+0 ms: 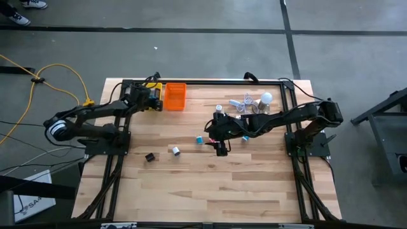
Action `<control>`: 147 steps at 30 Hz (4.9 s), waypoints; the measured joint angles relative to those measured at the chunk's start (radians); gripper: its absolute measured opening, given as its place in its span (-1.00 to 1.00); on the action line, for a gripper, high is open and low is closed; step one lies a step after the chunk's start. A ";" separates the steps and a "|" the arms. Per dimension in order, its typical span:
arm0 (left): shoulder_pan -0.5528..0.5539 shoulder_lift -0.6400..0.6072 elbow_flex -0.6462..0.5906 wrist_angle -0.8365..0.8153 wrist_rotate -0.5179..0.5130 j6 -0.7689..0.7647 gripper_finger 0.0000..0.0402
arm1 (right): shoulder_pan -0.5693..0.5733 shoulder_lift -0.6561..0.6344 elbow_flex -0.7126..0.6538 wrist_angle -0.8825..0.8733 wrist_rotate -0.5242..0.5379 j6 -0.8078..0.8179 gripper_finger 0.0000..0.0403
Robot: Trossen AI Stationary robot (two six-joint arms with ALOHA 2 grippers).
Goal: Pick & Place Office items
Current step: Put the light blue digital clock into the yellow basket, then put the left black adapter into the orange basket
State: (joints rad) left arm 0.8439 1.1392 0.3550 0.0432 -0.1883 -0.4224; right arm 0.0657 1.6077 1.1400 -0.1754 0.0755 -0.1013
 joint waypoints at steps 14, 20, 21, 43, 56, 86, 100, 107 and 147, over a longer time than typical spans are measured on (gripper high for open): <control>0.020 0.006 0.001 -0.004 0.002 0.004 -0.19 | 0.000 0.000 0.000 0.000 0.000 0.000 0.25; 0.040 0.006 0.001 -0.010 0.004 0.039 -0.16 | 0.000 0.000 0.000 0.000 0.000 0.000 0.25; 0.041 0.006 0.002 -0.010 0.004 0.045 -0.14 | 0.000 0.000 0.000 0.000 0.000 0.000 0.25; 0.044 0.007 0.009 0.056 0.006 0.097 -0.05 | 0.000 0.000 0.000 0.000 0.000 0.000 0.25; 0.049 -0.030 0.017 0.071 -0.018 0.131 -0.05 | 0.000 0.000 0.000 0.000 0.000 0.000 0.25; -0.116 -0.515 0.017 -0.467 0.000 0.051 -0.05 | 0.000 0.000 0.000 0.000 0.000 0.000 0.24; -0.079 -0.355 0.017 -0.346 0.003 0.115 -0.05 | 0.000 0.000 0.000 0.000 0.000 0.000 0.24; -0.069 -0.245 0.018 -0.222 0.002 0.125 -0.05 | 0.000 0.000 0.000 0.000 0.000 0.000 0.24; -0.078 -0.348 0.018 -0.088 0.190 0.369 -0.05 | 0.000 0.000 0.000 0.000 0.000 0.000 0.25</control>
State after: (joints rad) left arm 0.7661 0.7908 0.3729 -0.0448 0.0018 -0.0536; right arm 0.0658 1.6081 1.1400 -0.1755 0.0755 -0.1011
